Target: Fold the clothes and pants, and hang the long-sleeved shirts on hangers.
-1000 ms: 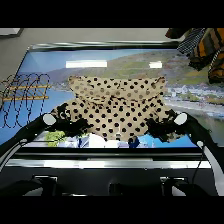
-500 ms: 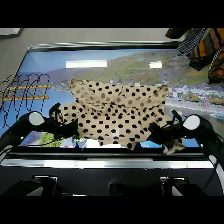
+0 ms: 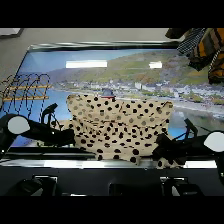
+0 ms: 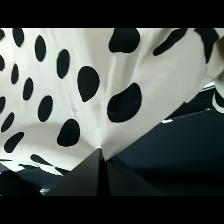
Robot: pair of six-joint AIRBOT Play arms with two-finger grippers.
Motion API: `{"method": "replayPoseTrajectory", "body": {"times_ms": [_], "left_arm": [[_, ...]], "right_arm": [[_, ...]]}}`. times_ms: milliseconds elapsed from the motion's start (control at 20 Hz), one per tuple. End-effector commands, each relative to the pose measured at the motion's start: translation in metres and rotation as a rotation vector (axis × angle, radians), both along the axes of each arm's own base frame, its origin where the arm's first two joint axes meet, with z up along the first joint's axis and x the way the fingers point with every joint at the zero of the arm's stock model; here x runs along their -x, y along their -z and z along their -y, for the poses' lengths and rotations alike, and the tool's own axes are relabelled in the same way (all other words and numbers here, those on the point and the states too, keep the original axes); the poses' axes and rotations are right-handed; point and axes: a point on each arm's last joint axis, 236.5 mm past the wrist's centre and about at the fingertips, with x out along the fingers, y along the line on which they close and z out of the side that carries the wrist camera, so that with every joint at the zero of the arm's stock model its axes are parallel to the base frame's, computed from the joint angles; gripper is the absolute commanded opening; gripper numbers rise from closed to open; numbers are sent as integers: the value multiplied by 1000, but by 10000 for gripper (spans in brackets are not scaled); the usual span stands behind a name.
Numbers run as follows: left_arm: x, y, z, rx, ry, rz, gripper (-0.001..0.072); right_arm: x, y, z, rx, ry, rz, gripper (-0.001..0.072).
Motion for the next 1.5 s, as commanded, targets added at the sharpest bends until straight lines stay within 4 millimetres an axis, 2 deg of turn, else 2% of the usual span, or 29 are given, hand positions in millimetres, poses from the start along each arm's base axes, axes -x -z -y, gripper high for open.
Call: {"method": "replayPoseTrajectory", "body": {"times_ms": [0,150,350,500,550,600,650,750,800,900,1000,1100,1200,1300,1400,1450], "left_arm": [[-38,-7,1,0,6,1,16],[-79,16,-3,5,12,-55,16],[-113,61,2,56,33,-164,16],[-133,89,3,52,62,-193,17],[-141,93,4,54,77,-180,18],[-147,94,5,55,90,-167,25],[-154,92,5,57,97,-146,97],[-170,75,0,63,96,-83,375],[-180,60,-5,65,95,-33,417],[-193,26,-19,51,81,75,418],[-184,3,-35,-33,129,171,419],[-164,-3,-39,-109,159,240,419],[-136,8,-28,-109,171,291,420],[-104,29,-17,-104,174,300,420],[-79,47,-11,-101,155,258,420],[-67,56,-8,-104,168,232,420]], "right_arm": [[-39,10,-4,-17,38,-9,18],[-94,21,-3,-8,30,6,18],[-146,58,-6,-16,74,-8,18],[-167,81,-16,-62,61,17,33],[-172,87,-16,-59,36,42,108],[-177,89,-14,-47,-2,85,208],[-182,87,-13,-35,-48,135,295],[-186,68,-10,-5,-160,215,417],[-186,53,-6,26,-224,256,433],[-180,19,6,96,-302,319,434],[-154,-1,13,152,-362,334,435],[-119,3,7,189,-410,307,447],[-95,20,-15,170,-394,292,474],[-76,45,-43,157,-429,285,487],[-71,63,-66,162,-466,309,487],[-70,72,-70,193,-483,308,487]]}}
